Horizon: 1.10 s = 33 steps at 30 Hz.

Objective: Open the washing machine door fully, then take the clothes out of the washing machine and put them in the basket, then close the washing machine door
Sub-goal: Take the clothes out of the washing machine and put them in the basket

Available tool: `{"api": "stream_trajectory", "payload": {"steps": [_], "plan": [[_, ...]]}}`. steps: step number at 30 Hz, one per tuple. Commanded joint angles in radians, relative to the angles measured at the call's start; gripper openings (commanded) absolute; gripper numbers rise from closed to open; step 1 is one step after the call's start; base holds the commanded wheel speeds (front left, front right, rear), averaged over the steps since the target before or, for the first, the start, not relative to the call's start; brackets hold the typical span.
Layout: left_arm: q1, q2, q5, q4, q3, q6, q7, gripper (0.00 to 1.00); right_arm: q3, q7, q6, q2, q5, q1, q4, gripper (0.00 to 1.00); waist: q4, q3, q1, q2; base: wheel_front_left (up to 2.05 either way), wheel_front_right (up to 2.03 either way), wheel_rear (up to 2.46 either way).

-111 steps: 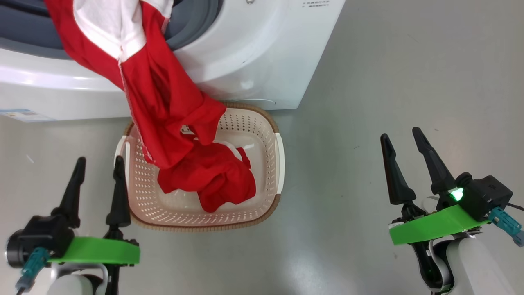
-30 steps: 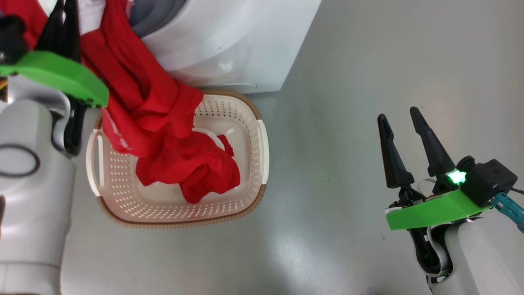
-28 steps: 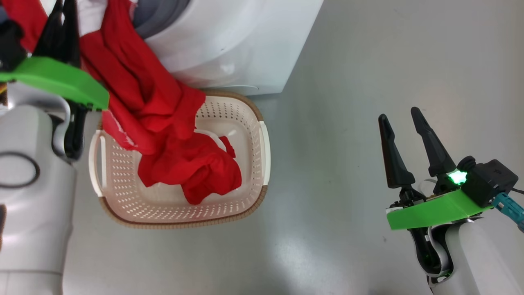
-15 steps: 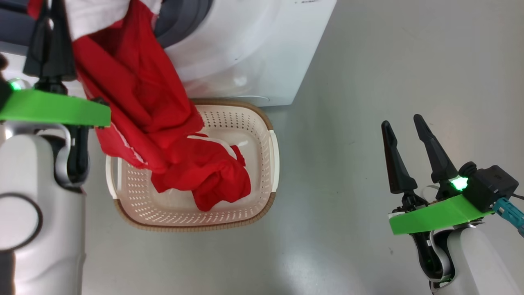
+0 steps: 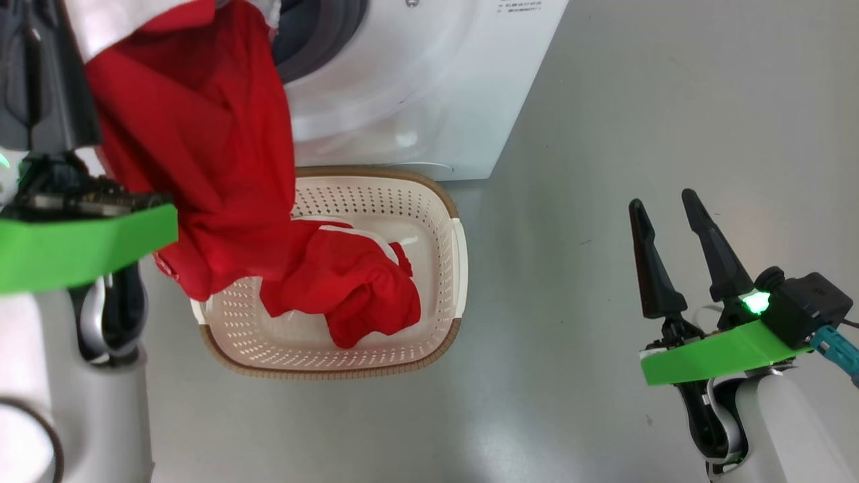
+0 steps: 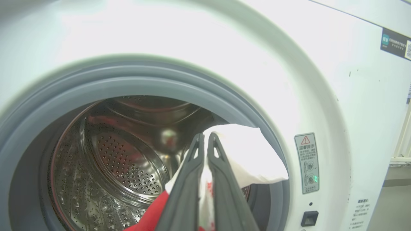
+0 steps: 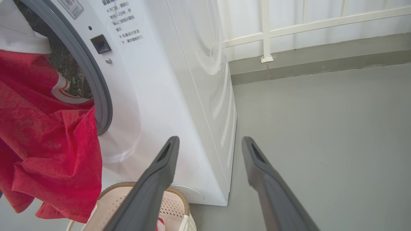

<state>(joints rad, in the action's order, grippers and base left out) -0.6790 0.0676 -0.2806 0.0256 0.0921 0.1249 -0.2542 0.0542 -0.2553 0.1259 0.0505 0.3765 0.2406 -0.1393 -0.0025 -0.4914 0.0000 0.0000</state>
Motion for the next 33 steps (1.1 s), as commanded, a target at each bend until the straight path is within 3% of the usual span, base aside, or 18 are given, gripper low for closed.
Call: {"api": "stream_trajectory", "payload": {"steps": [1,9,13,24,33], "plan": [[0.029,0.026,0.007,-0.065,0.027,0.006,-0.008,0.00,0.019,-0.006,0.005,0.000,-0.006,-0.027,0.020,1.00,0.002,0.001,0.0000,0.0000,0.00,0.00,0.00],[0.086,0.010,0.009,-0.194,0.008,0.006,-0.008,0.00,0.021,-0.006,0.005,0.000,-0.008,-0.028,0.022,1.00,0.007,0.001,0.0000,0.0000,0.00,0.00,0.00],[0.129,0.005,0.008,-0.169,-0.034,0.006,-0.008,0.00,0.024,-0.006,0.005,0.000,-0.008,-0.027,0.022,1.00,0.005,-0.004,0.0000,0.0000,0.00,0.00,0.00],[0.203,0.006,0.009,0.151,-0.123,0.006,-0.008,0.00,0.043,-0.006,0.005,0.000,0.001,-0.019,0.020,1.00,-0.016,-0.024,0.0000,0.0000,0.00,0.00,0.00],[0.155,0.021,0.035,0.433,-0.140,0.006,-0.008,0.00,0.053,-0.006,0.005,0.000,0.006,-0.004,0.025,1.00,-0.032,-0.055,0.0000,0.0000,0.00,0.00,0.00]]}}
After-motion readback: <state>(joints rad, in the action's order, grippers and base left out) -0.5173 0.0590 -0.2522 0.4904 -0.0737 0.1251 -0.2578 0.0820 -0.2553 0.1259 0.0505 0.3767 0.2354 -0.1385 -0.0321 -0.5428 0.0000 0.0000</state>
